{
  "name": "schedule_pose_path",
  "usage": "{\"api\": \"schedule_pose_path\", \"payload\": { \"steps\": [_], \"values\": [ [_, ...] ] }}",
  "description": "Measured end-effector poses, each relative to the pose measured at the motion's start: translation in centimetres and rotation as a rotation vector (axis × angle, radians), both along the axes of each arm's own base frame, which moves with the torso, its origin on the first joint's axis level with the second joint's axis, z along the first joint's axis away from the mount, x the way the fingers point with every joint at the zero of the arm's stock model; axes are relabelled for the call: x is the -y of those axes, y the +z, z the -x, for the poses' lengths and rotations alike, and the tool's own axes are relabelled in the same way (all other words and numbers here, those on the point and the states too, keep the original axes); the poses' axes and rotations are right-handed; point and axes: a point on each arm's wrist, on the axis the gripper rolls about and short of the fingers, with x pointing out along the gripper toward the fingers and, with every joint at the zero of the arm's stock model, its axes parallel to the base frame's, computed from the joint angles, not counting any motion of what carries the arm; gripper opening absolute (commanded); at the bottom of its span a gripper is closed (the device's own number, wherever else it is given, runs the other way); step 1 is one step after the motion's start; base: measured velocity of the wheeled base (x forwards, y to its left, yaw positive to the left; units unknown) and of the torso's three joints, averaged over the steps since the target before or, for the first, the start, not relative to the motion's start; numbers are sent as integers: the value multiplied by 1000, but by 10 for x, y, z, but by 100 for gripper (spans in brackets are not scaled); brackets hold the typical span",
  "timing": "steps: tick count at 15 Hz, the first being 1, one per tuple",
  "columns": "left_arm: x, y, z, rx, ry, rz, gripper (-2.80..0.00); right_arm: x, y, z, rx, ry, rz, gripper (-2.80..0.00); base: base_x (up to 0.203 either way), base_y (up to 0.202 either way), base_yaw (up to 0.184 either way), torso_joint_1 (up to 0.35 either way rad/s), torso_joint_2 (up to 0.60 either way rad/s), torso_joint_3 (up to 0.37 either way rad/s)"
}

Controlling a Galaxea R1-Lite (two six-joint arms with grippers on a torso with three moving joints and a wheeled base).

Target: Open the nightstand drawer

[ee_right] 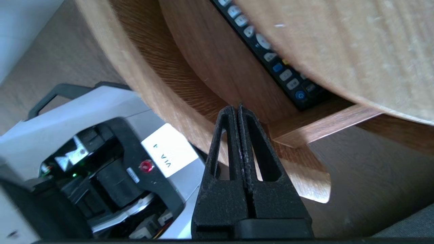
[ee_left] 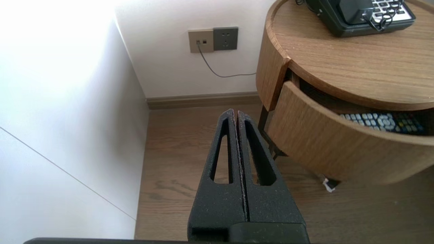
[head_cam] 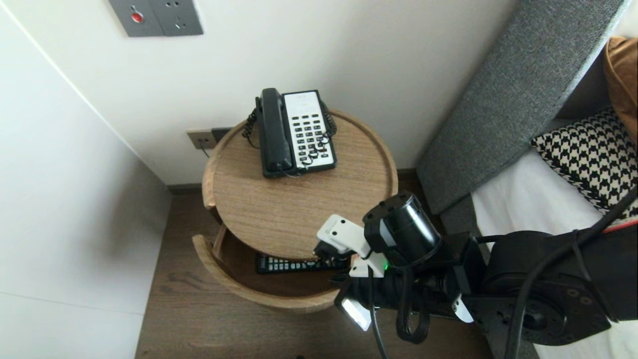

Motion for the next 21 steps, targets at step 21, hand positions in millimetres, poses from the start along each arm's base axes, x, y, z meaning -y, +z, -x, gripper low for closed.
{"api": "schedule_pose_path", "payload": {
  "steps": [21],
  "values": [
    [0,0,0,0,0,0,-280,-2,-1,-3,0,-27,-7,-280,0,0,0,0,0,0]
  ]
}}
